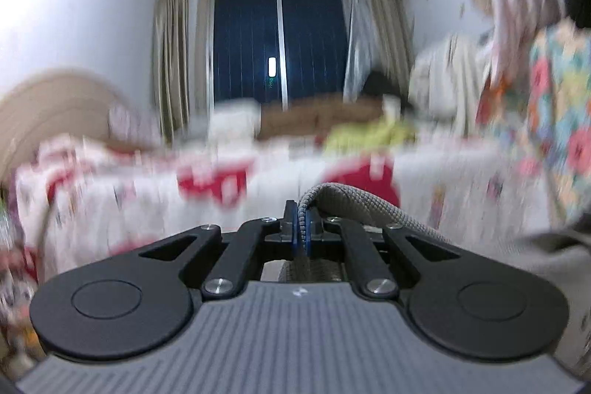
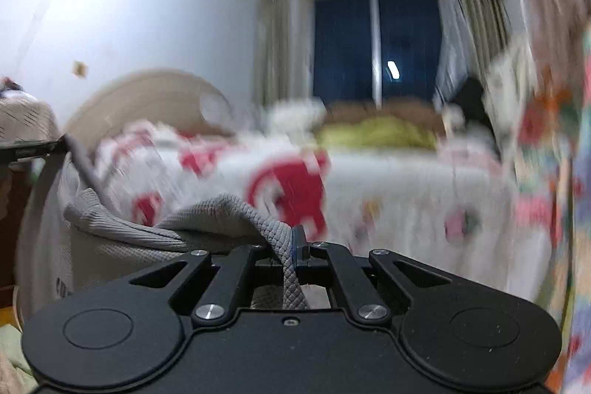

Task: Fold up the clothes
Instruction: 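Grasp the shirt hem with both grippers and lift it high, then lay the shirt flat on the mat and open both grippers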

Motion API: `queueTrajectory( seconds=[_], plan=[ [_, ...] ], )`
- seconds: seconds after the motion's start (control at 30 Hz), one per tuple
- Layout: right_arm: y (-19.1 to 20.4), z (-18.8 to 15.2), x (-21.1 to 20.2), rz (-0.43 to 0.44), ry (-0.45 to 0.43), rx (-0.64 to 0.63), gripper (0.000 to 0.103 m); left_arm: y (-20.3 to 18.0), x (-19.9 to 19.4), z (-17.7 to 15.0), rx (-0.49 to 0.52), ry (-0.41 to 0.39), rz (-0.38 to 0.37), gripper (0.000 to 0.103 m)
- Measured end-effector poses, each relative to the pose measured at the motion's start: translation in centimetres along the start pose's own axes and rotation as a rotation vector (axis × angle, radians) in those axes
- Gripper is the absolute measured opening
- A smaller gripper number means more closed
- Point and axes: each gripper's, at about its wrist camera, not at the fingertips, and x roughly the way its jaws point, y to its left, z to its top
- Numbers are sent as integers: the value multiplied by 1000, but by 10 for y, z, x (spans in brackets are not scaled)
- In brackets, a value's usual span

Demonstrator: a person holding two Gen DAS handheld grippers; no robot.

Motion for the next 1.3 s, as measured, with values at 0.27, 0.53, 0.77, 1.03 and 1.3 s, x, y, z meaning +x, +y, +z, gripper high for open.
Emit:
queueTrajectory(
  seconds=[0.27,0.53,0.77,1.03,1.3],
  plan=[
    [-77,-86,171,-179,265,159,1,-20,166,-110,-14,216,22,3],
    [-120,-199,268,-406,494,286,43,-58,261,-271,17,539,-66,44],
    [-86,-286,184,-193,587,256,43,-41,201,-369,62,761,-280,44],
    [-41,-311,122,-86,756,288,50,-8,151,-397,-128,887,-420,47],
    [-74,-289,215,18,1049,113,50,-8,168,-403,-175,835,-328,47]
  ],
)
